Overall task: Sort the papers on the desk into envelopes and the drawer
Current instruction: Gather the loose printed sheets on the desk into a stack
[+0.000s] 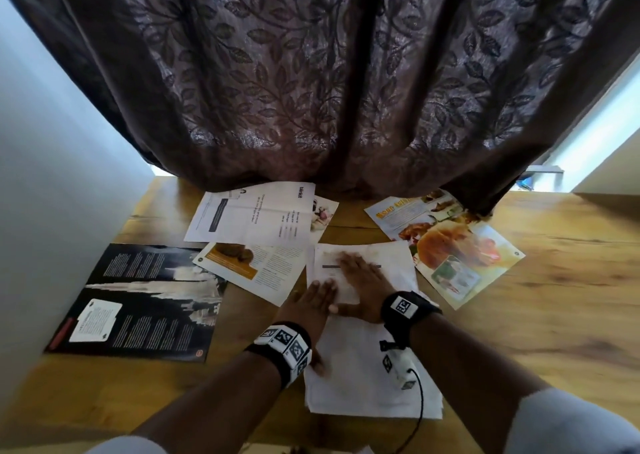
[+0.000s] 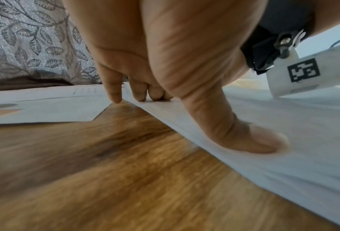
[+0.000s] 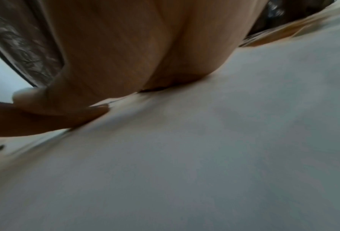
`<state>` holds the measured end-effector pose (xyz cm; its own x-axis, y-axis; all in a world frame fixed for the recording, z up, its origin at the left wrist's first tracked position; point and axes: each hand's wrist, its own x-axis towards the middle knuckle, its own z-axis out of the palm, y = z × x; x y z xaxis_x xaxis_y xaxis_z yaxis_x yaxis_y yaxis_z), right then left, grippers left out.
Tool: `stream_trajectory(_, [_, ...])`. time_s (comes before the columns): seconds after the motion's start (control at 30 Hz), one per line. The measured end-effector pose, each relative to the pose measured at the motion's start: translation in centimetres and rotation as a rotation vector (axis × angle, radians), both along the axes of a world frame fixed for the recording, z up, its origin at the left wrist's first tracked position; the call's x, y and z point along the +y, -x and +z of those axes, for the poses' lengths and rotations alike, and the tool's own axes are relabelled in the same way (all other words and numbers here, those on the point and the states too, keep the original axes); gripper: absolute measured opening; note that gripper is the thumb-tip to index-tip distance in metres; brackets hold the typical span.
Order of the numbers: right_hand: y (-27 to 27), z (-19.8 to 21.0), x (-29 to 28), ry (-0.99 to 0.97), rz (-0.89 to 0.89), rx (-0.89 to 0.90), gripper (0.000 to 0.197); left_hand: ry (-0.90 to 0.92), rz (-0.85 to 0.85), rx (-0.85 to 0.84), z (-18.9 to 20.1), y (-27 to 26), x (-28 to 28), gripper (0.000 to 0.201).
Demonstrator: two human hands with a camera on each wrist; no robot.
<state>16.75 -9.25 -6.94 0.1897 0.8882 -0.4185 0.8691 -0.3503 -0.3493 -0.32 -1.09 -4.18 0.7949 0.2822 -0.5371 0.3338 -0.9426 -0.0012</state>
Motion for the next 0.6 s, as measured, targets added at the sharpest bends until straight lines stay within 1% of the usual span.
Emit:
stream_trajectory(0.03, [-1.0, -0.1, -0.6, 0.012, -0.016, -0.038, 0.145, 0.013, 0.009, -0.004, 0.0, 0.0, 0.0, 0.131])
stream_trajectory(0.1, [-2.9, -0.4, -2.1, 0.039, -0.070, -0.102, 0.140, 0.056, 0.027, 0.002, -0.1, 0.1, 0.2, 0.150])
stream_trajectory(0.13, [-3.7, -0.4, -2.9, 0.047, -0.089, -0.122, 0.139, 0.070, 0.037, 0.001, -0.1, 0.1, 0.2, 0.156])
stream_trajectory(0.17, [-4.2, -0.5, -3.7, 0.056, -0.094, -0.131, 0.140, 0.083, 0.048, -0.007, 0.0, 0.1, 0.2, 0.158])
stream_trajectory(0.3, [-4.2, -0.1, -7.0, 0.105, -0.020, -0.140, 0.152, 0.128, 0.081, -0.055, 0.4, 0.2, 0.1, 0.155])
stream_trajectory(0.4, [-3.5, 0.4, -9.5, 0.134, -0.022, -0.106, 0.152, 0.143, 0.097, -0.087, 0.4, 0.4, 0.0, 0.154])
stream_trajectory(0.47, [-3.2, 0.5, -11.2, 0.142, -0.040, -0.097, 0.152, 0.161, 0.101, -0.078, 0.4, 0.5, 0.1, 0.155])
stream_trajectory(0.6, [-2.6, 0.6, -14.1, 0.162, -0.085, -0.124, 0.149, 0.175, 0.079, -0.057, 0.0, 0.6, 0.6, 0.159])
